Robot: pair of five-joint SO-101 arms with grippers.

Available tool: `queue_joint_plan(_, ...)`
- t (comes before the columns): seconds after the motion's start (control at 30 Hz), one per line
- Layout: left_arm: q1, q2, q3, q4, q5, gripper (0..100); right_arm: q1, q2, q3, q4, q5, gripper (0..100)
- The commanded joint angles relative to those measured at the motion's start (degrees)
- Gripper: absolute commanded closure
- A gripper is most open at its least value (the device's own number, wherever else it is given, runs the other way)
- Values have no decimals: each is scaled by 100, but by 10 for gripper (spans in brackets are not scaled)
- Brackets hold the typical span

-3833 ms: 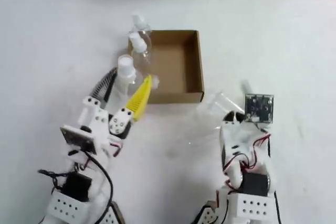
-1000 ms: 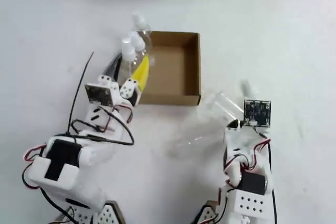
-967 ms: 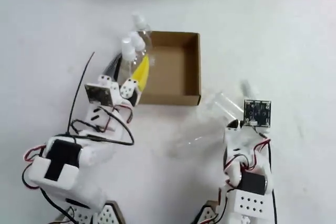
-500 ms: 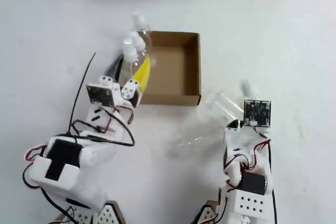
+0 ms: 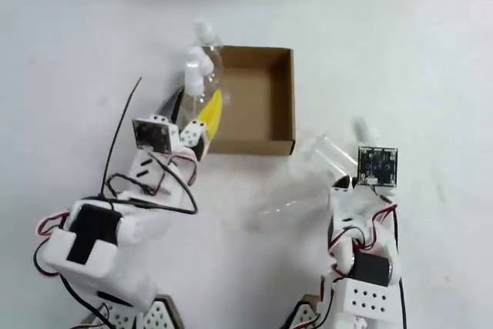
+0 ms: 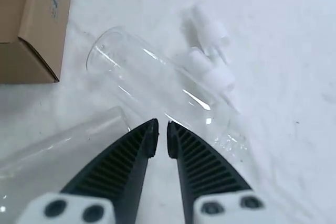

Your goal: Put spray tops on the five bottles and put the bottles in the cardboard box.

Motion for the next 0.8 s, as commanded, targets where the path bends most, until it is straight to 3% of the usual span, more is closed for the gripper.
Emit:
queue_joint_plan(0.0, 66, 163, -185, -105, 26, 905, 57, -31, 44, 22, 62, 984)
queue_joint_plan(0.17, 163, 391, -149, -202, 35, 711, 57, -31, 44, 22, 62, 984)
queue_joint_plan(0.77, 110, 391, -114, -211, 35, 657, 57, -31, 44, 22, 62, 984)
